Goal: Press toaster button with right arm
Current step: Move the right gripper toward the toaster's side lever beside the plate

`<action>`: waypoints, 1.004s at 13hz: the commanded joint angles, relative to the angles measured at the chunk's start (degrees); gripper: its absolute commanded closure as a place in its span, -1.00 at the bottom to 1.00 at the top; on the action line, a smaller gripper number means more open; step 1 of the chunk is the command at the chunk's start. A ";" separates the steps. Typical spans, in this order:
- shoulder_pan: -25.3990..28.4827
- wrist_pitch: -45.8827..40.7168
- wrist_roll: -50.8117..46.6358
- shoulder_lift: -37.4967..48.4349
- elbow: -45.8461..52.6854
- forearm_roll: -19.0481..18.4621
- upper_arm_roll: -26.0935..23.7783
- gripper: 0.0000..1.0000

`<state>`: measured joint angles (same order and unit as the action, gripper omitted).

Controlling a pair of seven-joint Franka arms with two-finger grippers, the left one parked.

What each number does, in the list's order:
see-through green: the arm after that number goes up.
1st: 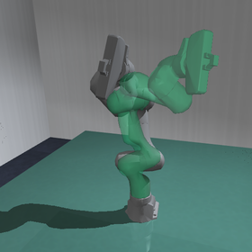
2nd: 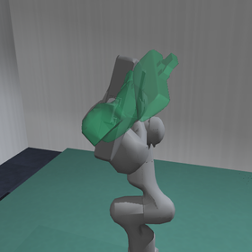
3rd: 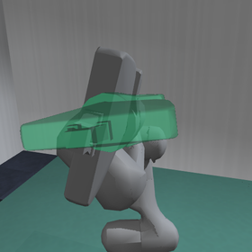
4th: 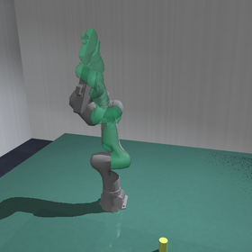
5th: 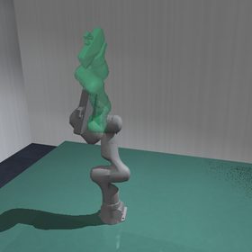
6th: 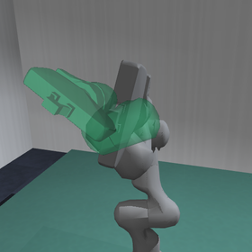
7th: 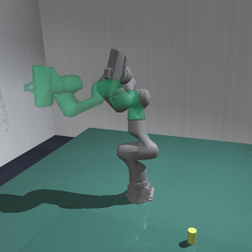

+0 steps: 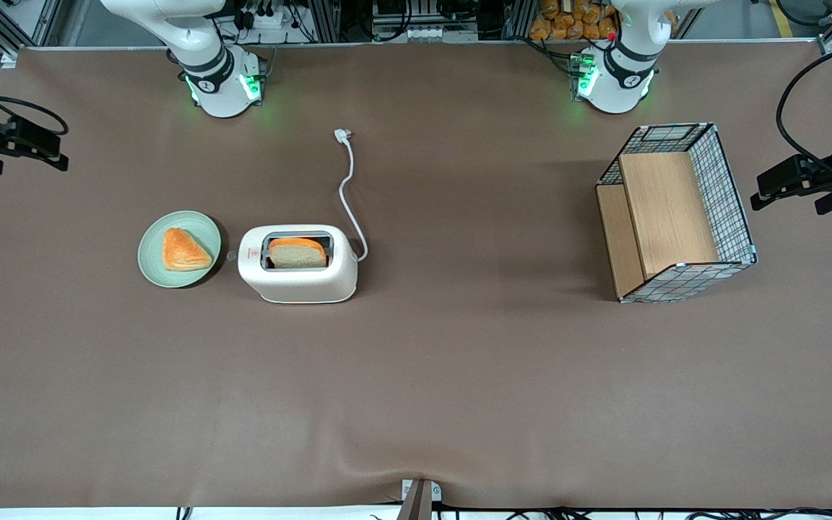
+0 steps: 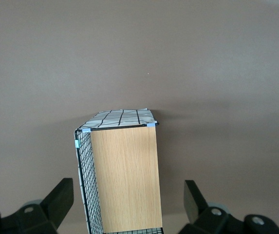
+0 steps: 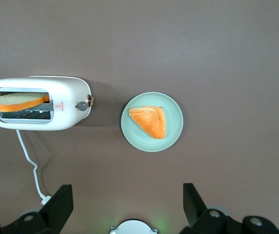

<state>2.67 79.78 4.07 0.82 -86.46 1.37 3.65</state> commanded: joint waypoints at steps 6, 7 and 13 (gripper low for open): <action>4.35 2.23 0.06 -4.24 1.12 6.19 0.13 -1.00; 4.53 2.14 0.06 -4.25 1.12 6.28 0.13 -1.00; 4.71 2.22 0.15 -5.21 0.50 6.28 0.13 -1.00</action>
<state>7.38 82.21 4.04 -3.54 -86.50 7.03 3.61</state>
